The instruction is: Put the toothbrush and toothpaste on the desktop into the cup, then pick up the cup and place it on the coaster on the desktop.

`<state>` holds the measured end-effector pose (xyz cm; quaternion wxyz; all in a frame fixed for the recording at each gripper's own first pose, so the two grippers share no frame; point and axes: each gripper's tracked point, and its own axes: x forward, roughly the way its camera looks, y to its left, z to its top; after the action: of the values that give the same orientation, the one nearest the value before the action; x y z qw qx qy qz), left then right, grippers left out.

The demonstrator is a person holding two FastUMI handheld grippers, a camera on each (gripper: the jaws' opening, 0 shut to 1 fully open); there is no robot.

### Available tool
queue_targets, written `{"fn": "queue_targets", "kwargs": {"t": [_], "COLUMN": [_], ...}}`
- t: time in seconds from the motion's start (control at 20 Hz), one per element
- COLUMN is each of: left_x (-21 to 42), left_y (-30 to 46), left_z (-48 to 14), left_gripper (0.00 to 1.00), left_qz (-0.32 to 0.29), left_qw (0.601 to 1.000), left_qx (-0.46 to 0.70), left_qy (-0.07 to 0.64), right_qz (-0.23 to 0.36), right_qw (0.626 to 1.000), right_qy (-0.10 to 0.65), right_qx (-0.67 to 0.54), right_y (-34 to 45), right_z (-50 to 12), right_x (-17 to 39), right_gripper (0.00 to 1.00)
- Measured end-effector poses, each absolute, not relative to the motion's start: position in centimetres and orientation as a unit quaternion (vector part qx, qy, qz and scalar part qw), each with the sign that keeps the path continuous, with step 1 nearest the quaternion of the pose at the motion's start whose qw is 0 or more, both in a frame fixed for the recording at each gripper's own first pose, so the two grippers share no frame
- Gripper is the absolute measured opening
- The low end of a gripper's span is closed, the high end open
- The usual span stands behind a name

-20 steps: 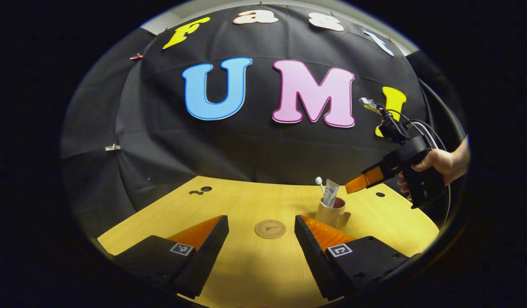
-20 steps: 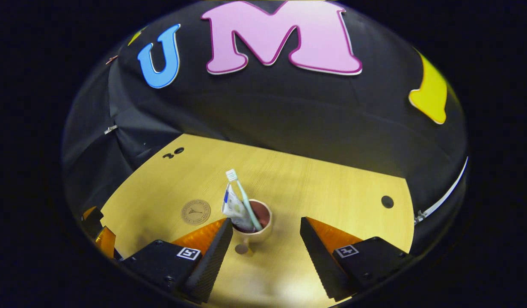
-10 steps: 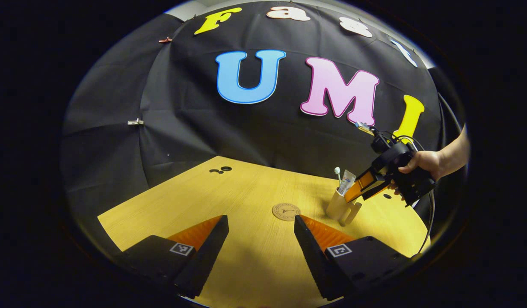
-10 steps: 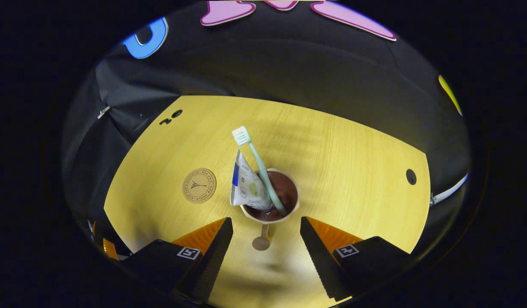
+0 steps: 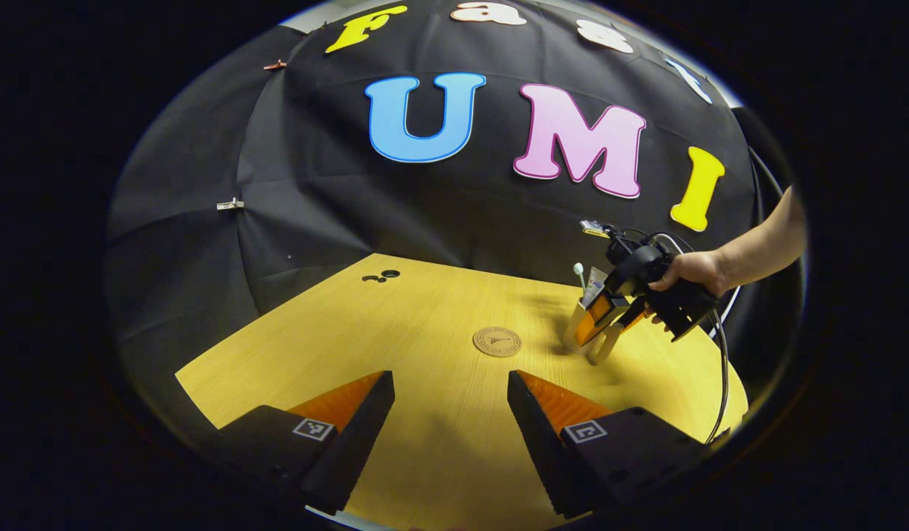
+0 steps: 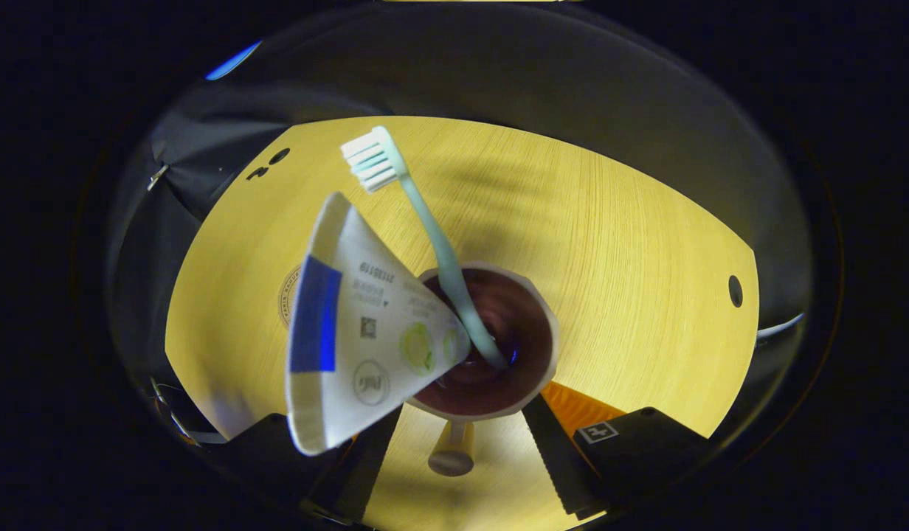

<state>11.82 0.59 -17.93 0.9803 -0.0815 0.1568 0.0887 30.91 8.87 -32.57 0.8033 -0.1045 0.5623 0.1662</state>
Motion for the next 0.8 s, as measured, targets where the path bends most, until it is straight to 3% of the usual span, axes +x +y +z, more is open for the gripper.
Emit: {"fn": "queue_targets", "kwargs": {"t": [0.1,0.15,0.3,0.5,0.55,0.6,0.75,0.8], "left_x": [11.8,11.8,12.1,12.2,12.2,12.2,12.0,11.9], "left_y": [0.4,0.2,-0.1,-0.4,-0.4,-0.5,-0.6,-0.5], "left_z": [-18.1,-18.0,-17.7,-18.2,-18.3,-18.3,-18.7,-18.8], "left_gripper": [0.98,0.98,1.00,0.97,0.97,0.97,0.98,0.98], "left_qz": [0.085,0.083,0.080,0.075,0.074,0.073,0.071,0.071], "left_qw": [0.980,0.980,0.980,0.979,0.979,0.979,0.978,0.978], "left_qx": [-0.085,-0.086,-0.088,-0.087,-0.087,-0.086,-0.086,-0.085], "left_qy": [0.162,0.162,0.160,0.168,0.169,0.171,0.176,0.178], "right_qz": [0.160,0.159,0.162,0.162,0.167,0.173,0.179,0.177], "right_qw": [0.798,0.794,0.784,0.773,0.775,0.775,0.775,0.777], "right_qy": [0.571,0.578,0.591,0.605,0.601,0.599,0.598,0.597], "right_qx": [-0.107,-0.100,-0.100,-0.095,-0.101,-0.106,-0.101,-0.094], "right_y": [8.4,8.5,8.7,8.9,9.0,8.9,9.1,9.3], "right_z": [-32.8,-33.1,-33.5,-34.0,-33.9,-33.8,-33.7,-33.7], "right_x": [30.9,30.8,30.2,29.6,29.6,29.5,29.0,29.0], "right_gripper": [0.96,0.84,0.71,0.33,0.33,0.25,0.36,0.24]}}
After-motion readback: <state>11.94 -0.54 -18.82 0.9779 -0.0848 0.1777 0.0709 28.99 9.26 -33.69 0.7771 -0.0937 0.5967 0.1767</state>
